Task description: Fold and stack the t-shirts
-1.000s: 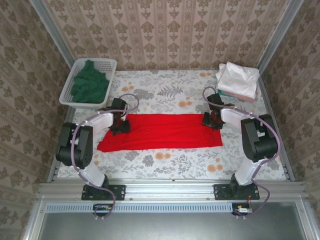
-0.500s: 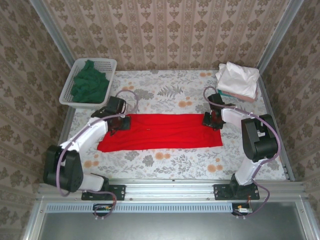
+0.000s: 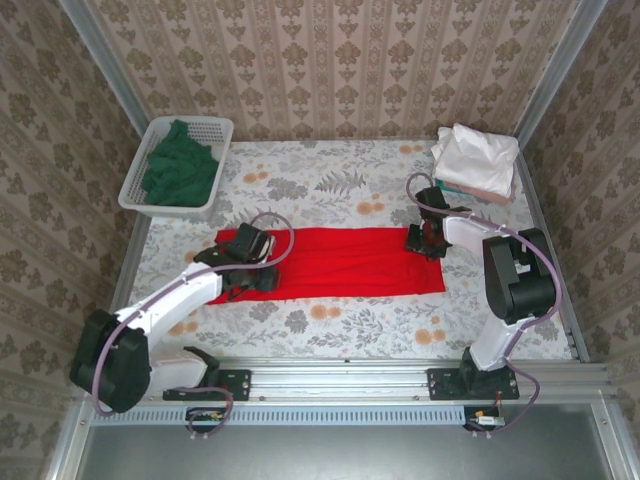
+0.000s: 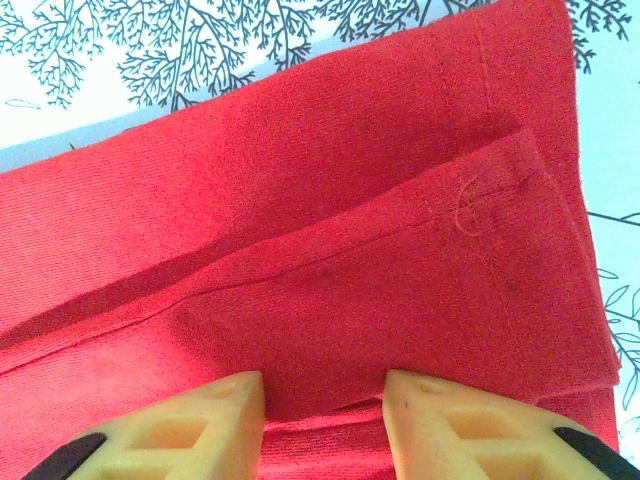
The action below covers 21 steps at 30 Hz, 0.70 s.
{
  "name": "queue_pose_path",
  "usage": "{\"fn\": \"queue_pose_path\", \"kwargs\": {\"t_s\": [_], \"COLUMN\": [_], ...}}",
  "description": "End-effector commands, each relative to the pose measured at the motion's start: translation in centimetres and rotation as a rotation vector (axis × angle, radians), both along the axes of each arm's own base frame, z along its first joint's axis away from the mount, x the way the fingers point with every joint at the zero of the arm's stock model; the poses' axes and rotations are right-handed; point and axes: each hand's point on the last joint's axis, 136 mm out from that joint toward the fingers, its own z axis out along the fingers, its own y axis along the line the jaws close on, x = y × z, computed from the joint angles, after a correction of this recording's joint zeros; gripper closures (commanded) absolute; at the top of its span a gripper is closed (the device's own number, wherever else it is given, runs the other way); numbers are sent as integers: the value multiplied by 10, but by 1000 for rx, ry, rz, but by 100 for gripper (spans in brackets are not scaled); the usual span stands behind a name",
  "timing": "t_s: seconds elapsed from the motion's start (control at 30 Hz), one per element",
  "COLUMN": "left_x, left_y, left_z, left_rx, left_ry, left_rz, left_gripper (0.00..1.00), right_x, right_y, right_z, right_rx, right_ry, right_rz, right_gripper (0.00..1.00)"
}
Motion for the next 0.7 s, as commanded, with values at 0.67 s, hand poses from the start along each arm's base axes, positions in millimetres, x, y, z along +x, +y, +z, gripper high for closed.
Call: {"fn": "queue_pose_path", "kwargs": {"t_s": [0.67], "left_x": [2], "left_y": [23], "left_z": [-20], "left_rx": [-236], "left_ry": [56], "left_rz": [333], "left_gripper": [50], "right_x": [-10], "right_y": [-7], "right_z": [-12], "right_rx": [-19], "right_ry": [64], "right_rz": [10], "right_gripper": [59]}}
